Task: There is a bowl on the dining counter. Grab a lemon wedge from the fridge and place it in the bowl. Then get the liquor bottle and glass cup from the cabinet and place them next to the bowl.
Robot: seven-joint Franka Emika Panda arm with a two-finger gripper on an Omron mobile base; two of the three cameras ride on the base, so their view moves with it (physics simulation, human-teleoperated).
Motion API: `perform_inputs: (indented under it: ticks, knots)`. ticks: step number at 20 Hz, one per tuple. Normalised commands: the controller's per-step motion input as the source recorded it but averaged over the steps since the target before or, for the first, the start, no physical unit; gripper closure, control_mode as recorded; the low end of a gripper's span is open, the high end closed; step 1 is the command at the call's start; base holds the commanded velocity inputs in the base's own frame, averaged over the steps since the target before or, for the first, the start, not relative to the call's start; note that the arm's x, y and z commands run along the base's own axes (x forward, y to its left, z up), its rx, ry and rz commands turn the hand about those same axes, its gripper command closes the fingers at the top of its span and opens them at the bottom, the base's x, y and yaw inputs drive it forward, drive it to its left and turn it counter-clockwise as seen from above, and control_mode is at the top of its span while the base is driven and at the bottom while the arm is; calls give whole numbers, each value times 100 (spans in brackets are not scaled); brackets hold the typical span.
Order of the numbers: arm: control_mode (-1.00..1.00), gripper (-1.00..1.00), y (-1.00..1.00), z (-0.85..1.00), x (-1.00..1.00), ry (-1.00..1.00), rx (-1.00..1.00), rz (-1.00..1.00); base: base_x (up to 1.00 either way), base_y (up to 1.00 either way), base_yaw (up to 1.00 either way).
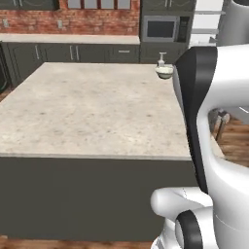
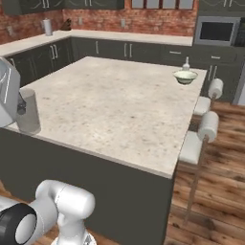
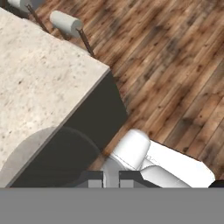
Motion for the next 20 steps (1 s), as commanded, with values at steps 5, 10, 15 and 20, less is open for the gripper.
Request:
perform_inputs:
  ticks: [5,10,15,20]
  knots:
    - [100,100,0,0,0,0,0,0,6,-100,0]
    - [100,100,0,0,0,0,0,0,14,-100,0]
    - [100,100,0,0,0,0,0,0,34,-100,6]
    - [100,100,0,0,0,0,0,0,58,-100,21]
